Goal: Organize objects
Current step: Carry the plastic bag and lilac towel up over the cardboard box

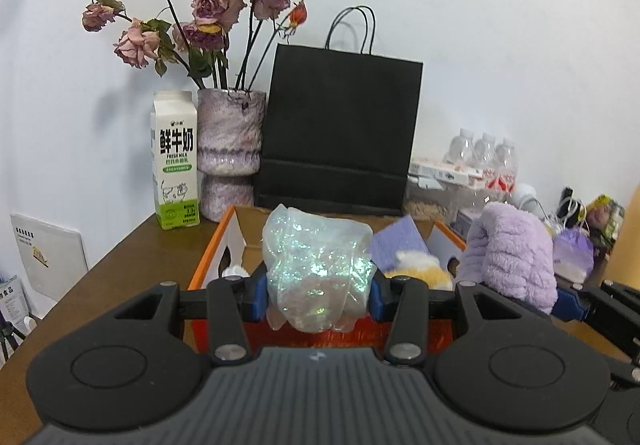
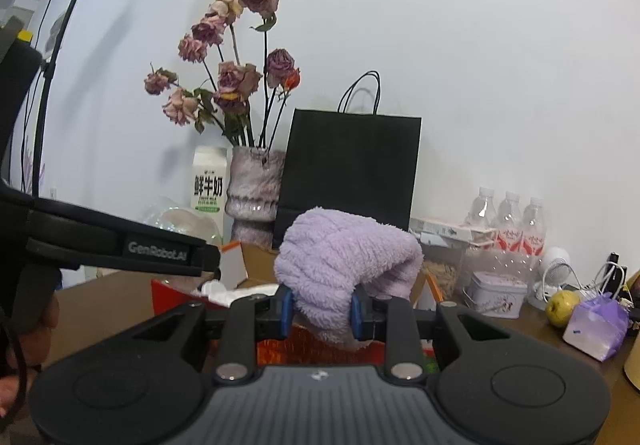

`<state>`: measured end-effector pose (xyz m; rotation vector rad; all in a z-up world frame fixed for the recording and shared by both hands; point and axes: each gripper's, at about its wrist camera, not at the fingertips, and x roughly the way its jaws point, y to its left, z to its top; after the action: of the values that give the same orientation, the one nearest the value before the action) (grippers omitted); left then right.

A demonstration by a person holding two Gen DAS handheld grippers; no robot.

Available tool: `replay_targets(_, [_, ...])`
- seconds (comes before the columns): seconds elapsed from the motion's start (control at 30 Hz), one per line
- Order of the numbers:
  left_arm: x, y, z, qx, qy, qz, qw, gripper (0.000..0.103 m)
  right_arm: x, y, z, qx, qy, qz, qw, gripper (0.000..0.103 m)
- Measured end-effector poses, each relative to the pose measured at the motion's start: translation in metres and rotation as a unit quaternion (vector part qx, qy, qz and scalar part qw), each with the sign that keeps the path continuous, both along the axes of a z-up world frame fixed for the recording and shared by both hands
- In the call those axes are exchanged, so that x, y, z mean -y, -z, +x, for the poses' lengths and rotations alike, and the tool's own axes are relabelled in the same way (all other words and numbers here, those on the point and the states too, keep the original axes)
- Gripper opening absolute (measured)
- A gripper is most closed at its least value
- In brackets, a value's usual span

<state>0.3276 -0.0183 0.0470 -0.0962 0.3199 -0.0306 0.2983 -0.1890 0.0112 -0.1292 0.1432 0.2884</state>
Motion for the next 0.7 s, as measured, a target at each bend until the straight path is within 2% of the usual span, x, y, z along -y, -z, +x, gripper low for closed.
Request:
replay_targets(0.3, [-0.008, -0.007, 0.029, 0.010, -0.016, -0.019, 0.9996, 0.046, -0.008, -0.008, 0.033, 0.013, -0.005, 0.015, 1.000, 0.026])
replay_targets(0.7, [-0.012, -0.005, 0.070, 0.005, -0.019, -0.018, 0.9996, 0.046, -0.017, -0.006, 0.079, 0.014, -0.011, 0.018, 1.000, 0.026])
